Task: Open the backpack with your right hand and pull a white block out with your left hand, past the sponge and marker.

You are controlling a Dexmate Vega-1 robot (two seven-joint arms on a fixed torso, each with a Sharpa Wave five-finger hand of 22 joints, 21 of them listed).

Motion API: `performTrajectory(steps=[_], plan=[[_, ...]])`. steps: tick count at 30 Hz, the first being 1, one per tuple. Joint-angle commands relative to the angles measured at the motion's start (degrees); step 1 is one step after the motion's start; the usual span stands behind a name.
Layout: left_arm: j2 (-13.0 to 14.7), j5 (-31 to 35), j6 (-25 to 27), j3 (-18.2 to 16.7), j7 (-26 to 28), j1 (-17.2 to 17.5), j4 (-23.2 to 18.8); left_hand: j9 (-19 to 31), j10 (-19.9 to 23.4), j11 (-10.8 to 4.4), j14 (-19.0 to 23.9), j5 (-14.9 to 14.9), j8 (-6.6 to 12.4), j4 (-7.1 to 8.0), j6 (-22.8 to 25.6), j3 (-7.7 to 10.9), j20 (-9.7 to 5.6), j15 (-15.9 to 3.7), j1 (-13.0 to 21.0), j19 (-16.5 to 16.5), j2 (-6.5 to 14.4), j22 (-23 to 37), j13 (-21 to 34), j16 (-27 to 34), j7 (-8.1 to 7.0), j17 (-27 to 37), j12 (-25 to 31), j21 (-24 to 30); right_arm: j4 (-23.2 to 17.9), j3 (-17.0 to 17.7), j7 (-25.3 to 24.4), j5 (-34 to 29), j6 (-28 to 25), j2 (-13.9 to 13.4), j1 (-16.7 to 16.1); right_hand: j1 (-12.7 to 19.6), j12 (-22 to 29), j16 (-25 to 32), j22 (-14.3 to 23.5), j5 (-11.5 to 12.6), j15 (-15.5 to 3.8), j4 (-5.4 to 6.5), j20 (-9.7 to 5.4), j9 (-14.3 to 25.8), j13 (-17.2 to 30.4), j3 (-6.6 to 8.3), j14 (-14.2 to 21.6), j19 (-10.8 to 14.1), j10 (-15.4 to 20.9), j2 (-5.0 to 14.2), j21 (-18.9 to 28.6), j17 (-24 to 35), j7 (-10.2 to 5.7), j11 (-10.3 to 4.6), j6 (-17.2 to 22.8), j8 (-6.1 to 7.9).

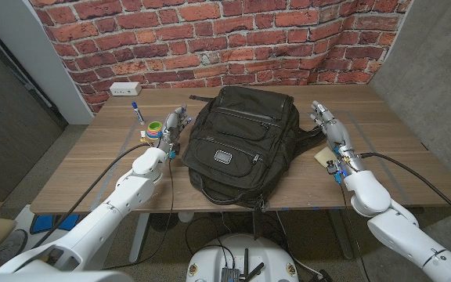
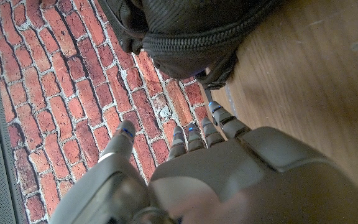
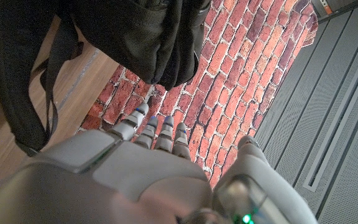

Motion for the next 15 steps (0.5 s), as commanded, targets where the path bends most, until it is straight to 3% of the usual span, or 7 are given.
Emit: performTrajectory(steps=[1, 11, 15], plan=[[0.26, -0.20, 0.40, -0.36, 0.58, 0.58, -0.83, 0.19, 0.27, 0.10, 0.64, 0.15, 0.24, -0.14, 0.45, 0.49, -2.79, -0.28, 0.71, 0.32, 1.68, 0.23, 0.19, 0.14, -0.15, 0.06, 0.31, 0.46, -3.92, 1.59, -2.96, -7.91, 0.43, -0.03, -4.01, 0.86, 0.06, 0.39, 0.12, 0.45, -0.63, -0.67, -1.19, 0.19, 0.08, 0.22, 0.88, 0.52, 0.33, 1.18, 0.27, -0.15, 0.06, -0.53, 0.23, 0.27], [0.10, -0.30, 0.60, -0.39, 0.98, 0.72, -1.11, 0.20, 0.40, 0.08, 0.77, 0.14, 0.20, -0.24, 0.41, 0.63, -2.81, -0.26, 0.74, 0.42, 1.66, 0.23, 0.20, 0.13, -0.22, 0.06, 0.32, 0.48, -5.24, 3.02, -5.61, -15.39, 2.20, 1.00, -6.44, 1.19, -0.01, 0.68, 0.11, 0.39, -0.61, -1.07, -1.35, 0.19, 0.07, 0.31, 1.89, 1.26, 0.22, 1.15, 0.50, -0.39, -0.37, -0.74, -0.12, 0.14], [0.03, -0.34, 0.79, -0.42, 1.23, 0.72, -1.25, 0.20, 0.40, 0.14, 0.83, 0.13, 0.20, -0.29, 0.44, 0.69, -2.81, -0.23, 0.75, 0.50, 1.65, 0.23, 0.20, 0.13, -0.21, 0.06, 0.31, 0.50, -5.98, 3.76, -6.47, -17.98, 2.48, 1.35, -7.59, 1.54, -0.43, 0.95, 0.11, 0.32, -0.72, -1.51, -1.05, 0.20, 0.06, 0.41, 2.92, 2.26, -0.98, 1.08, 0.77, -0.63, -0.59, -1.90, -0.45, 0.07]])
